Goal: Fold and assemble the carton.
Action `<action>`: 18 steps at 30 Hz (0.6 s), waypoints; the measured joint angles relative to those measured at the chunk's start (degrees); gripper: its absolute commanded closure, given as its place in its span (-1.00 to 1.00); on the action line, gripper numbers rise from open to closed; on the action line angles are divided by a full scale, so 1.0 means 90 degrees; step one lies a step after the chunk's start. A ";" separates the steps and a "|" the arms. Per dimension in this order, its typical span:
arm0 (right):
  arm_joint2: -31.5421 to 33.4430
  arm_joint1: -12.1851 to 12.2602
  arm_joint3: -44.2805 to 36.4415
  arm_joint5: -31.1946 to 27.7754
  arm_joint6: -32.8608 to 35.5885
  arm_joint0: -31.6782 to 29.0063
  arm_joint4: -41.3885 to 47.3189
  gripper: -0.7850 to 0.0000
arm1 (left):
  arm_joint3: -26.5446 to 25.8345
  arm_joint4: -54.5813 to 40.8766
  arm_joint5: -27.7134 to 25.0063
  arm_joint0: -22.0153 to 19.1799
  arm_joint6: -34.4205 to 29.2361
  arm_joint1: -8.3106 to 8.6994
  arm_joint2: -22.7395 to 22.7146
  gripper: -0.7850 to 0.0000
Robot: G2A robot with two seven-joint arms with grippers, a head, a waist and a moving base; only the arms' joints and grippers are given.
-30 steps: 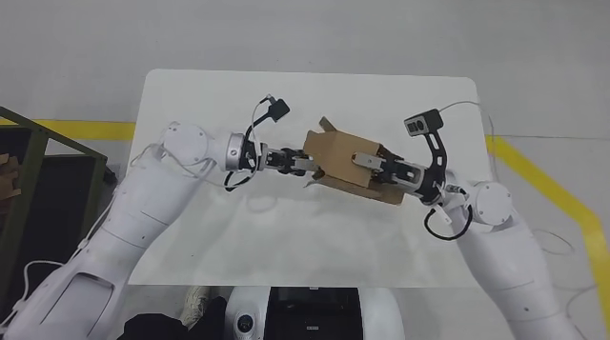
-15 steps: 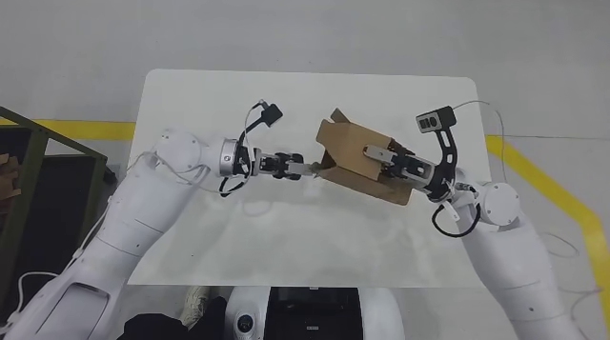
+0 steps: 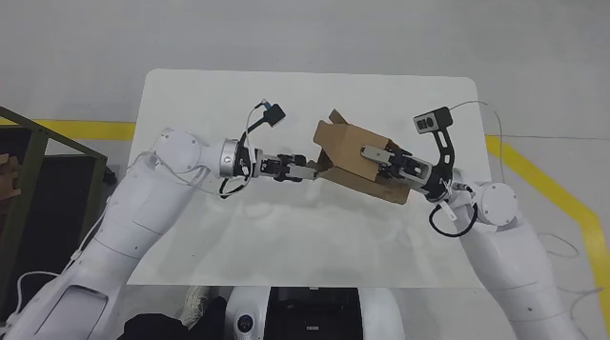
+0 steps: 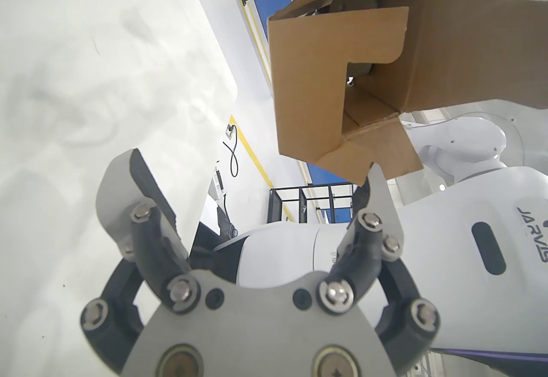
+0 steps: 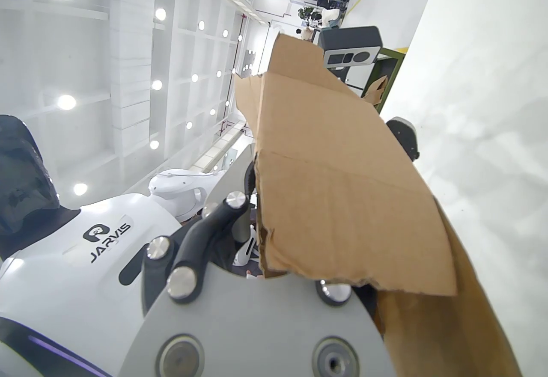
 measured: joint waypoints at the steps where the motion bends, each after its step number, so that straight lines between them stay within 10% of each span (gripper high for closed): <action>1: 0.0011 0.0000 -0.0003 -0.0006 -0.0004 -0.0001 0.0004 1.00 | -0.0001 0.0002 -0.0019 0.0000 0.0000 0.0001 -0.0008 -1.00; 18: 0.0047 0.0007 -0.0192 0.0017 0.0143 -0.0043 0.0142 1.00 | 0.0165 0.0154 0.0001 0.0160 0.0333 0.0064 -0.0295 -1.00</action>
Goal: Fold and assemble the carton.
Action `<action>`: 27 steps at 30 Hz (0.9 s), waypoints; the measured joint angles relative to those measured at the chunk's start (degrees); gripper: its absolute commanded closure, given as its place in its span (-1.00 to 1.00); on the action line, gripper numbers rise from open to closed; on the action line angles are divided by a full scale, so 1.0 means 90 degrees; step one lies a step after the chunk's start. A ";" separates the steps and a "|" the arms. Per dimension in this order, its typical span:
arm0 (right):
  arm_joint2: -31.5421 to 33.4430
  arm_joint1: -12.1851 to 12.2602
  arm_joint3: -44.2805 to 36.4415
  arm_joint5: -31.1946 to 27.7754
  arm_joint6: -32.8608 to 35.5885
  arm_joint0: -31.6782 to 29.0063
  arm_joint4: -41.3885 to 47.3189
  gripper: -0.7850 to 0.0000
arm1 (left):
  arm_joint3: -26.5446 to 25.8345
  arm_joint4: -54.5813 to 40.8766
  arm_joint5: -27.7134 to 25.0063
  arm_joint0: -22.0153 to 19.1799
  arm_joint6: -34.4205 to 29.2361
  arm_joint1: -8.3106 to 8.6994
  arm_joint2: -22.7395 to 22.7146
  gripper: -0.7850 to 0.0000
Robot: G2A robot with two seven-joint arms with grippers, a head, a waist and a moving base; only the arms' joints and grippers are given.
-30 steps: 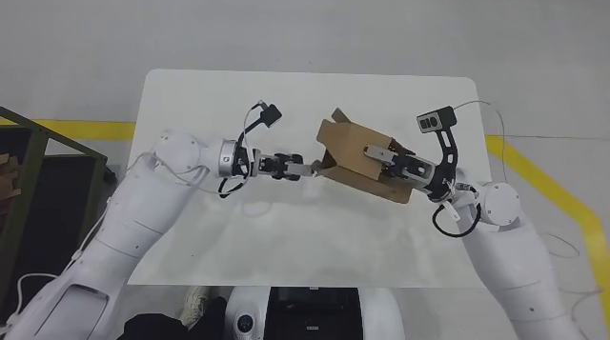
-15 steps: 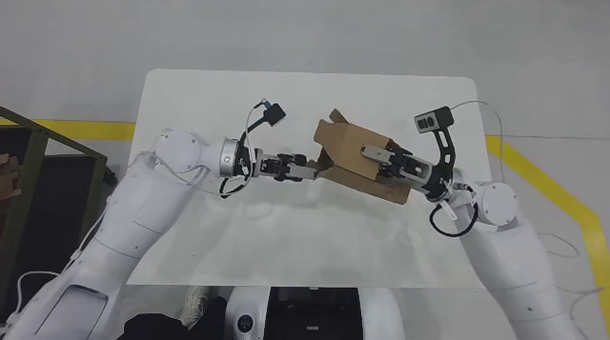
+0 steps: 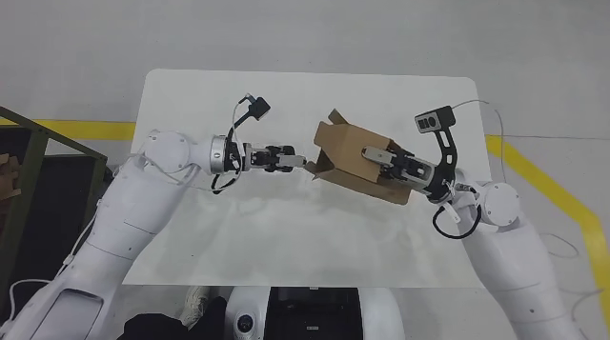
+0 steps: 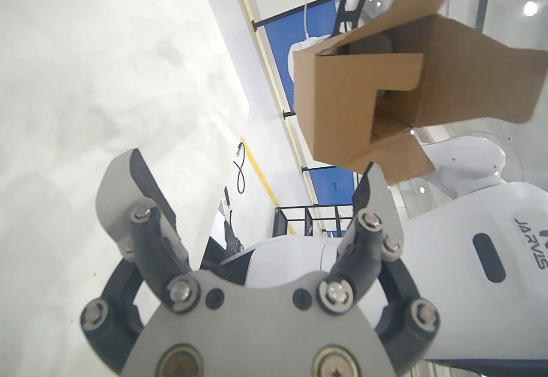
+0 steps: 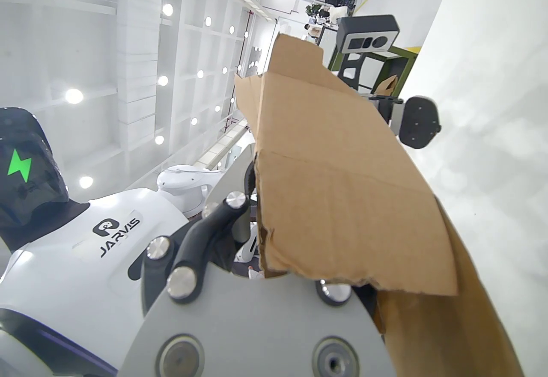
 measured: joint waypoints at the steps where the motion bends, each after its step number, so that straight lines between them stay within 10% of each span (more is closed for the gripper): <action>1: -0.0010 -0.0001 -0.0016 0.0006 0.0002 -0.0001 -0.0019 1.00 | 0.0022 -0.0015 0.0005 -0.0032 0.0001 -0.0017 0.0070 -1.00; 27: -0.0251 -0.0027 -0.0166 0.0042 -0.0067 -0.0047 -0.0278 1.00 | 0.0037 -0.0181 -0.0033 -0.0403 -0.0138 -0.0143 0.0459 -1.00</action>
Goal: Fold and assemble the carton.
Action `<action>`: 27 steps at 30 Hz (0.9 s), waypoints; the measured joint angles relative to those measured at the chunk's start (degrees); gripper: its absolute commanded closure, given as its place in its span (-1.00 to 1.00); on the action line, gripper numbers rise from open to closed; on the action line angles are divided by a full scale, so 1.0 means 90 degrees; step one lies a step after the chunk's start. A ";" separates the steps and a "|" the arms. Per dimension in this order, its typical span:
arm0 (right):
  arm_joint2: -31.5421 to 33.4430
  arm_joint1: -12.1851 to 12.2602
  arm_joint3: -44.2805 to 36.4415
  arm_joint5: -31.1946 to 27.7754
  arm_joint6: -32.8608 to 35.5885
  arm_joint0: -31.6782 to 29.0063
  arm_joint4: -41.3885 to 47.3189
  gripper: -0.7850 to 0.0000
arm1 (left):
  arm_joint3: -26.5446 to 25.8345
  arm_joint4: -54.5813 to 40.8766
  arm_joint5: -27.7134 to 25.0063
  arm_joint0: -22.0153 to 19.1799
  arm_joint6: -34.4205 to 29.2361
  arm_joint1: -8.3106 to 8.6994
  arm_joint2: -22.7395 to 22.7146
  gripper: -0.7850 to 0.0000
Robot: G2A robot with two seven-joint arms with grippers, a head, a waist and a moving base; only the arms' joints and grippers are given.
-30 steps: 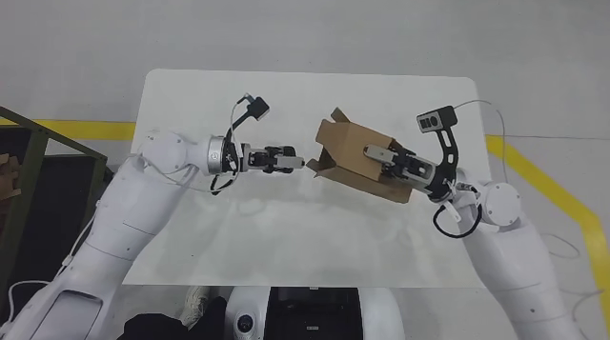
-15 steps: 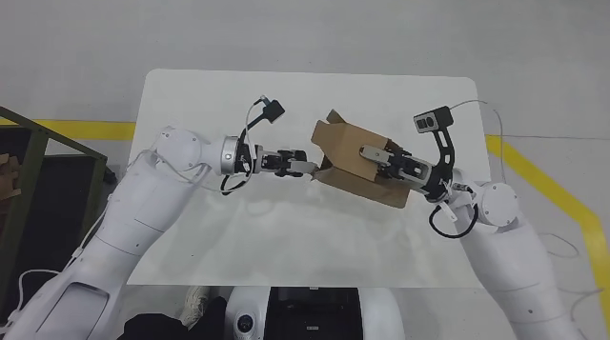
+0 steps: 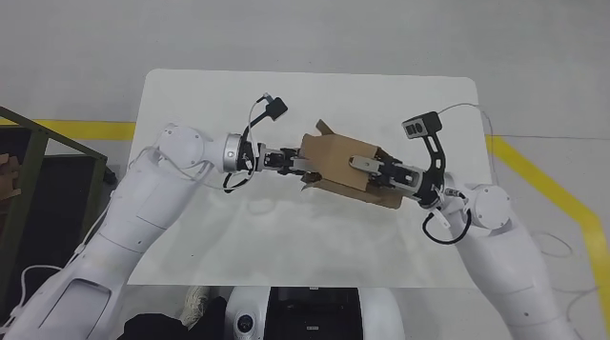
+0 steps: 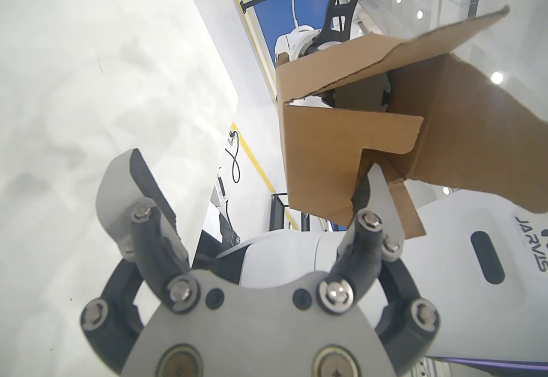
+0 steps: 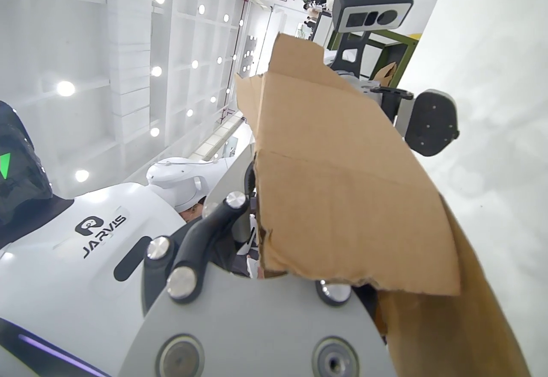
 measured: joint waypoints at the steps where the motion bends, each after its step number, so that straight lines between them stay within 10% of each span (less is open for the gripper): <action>1: -0.0015 -0.0001 -0.0006 0.0004 0.0023 -0.0001 0.0005 1.00 | 0.0011 -0.0003 0.0000 -0.0010 0.0000 -0.0003 0.0007 -1.00; 12: -0.0024 -0.0008 0.0058 -0.0020 0.0009 0.0045 0.0072 1.00 | -0.0086 -0.0086 -0.0214 0.0049 -0.0006 0.0014 -0.0121 -1.00; 27: 0.0383 0.0040 0.0730 0.0289 0.0273 0.0137 0.0723 1.00 | -0.0856 0.0481 -0.1700 0.1247 0.0359 0.0358 -0.1678 -1.00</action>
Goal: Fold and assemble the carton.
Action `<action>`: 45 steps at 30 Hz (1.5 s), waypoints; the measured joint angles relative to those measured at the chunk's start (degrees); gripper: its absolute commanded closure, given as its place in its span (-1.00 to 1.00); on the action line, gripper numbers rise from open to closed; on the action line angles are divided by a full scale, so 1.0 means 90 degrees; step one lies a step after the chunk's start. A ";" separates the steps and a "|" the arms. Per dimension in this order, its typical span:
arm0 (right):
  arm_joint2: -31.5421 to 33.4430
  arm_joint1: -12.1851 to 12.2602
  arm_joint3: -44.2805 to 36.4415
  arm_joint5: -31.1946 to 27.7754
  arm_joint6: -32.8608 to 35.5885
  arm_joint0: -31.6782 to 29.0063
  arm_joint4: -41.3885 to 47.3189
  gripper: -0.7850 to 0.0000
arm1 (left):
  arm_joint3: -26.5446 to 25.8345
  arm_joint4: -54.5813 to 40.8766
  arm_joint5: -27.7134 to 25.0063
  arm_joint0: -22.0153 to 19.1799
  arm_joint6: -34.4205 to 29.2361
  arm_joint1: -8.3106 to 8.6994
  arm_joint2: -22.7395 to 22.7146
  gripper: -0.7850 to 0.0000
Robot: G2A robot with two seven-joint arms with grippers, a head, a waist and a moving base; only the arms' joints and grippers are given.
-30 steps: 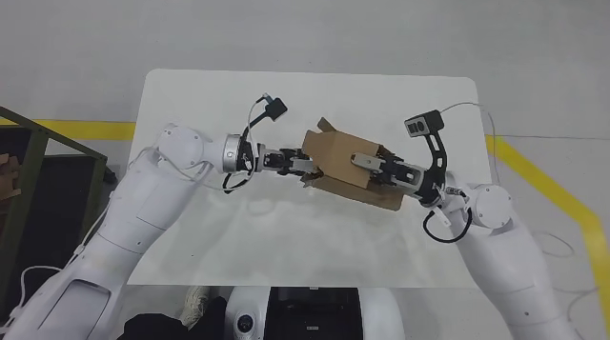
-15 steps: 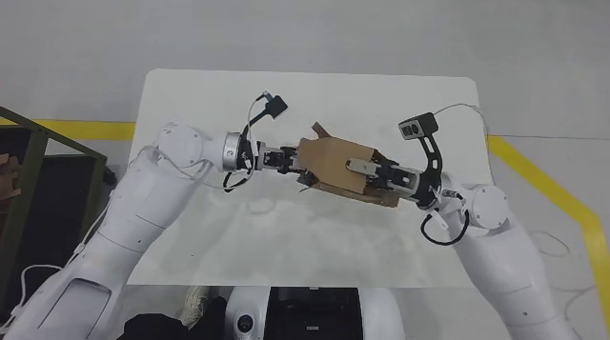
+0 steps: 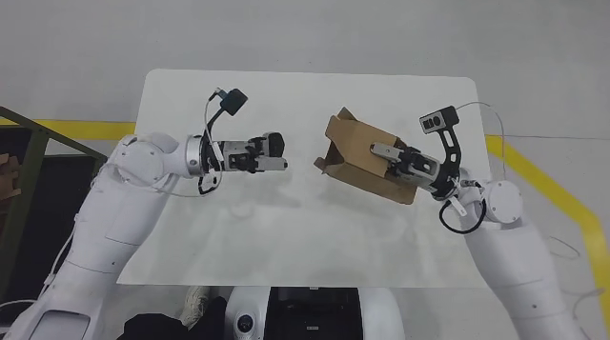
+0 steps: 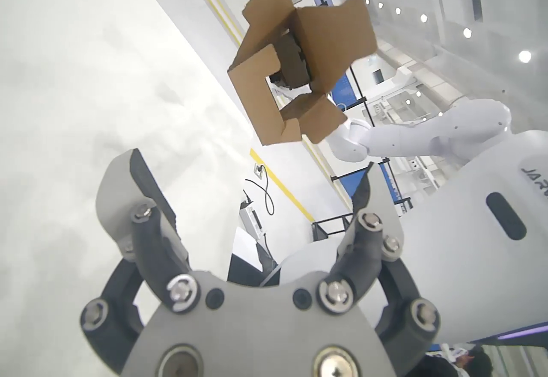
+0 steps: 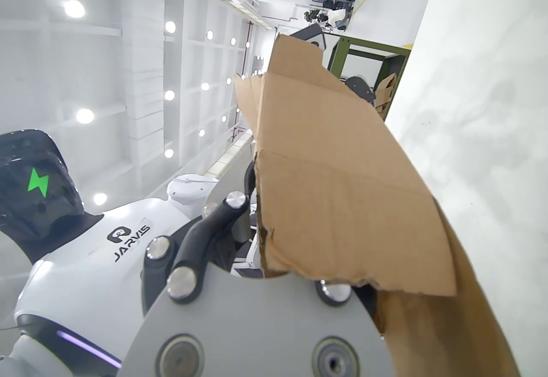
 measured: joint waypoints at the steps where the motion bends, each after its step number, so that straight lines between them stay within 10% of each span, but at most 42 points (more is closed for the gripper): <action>1: 0.0004 0.0000 0.0059 0.0042 0.0034 0.0027 0.0047 1.00 | -0.0017 0.0122 -0.0178 0.0058 0.0038 0.0012 -0.0050 -1.00; 17: 0.0014 0.0002 0.0158 0.0135 0.0093 0.0096 0.0043 1.00 | -0.0106 0.0367 -0.0285 0.0114 0.0187 0.0017 -0.0067 -1.00; 29: 0.0014 0.0002 0.0158 0.0135 0.0093 0.0096 0.0043 1.00 | 0.0468 0.1588 -0.2704 -0.0266 0.2065 -0.0100 0.0563 -1.00; 45: 0.0014 0.0002 0.0158 0.0135 0.0093 0.0096 0.0043 1.00 | 0.0163 0.4443 -0.2722 -0.0600 0.4110 0.0023 0.1259 -1.00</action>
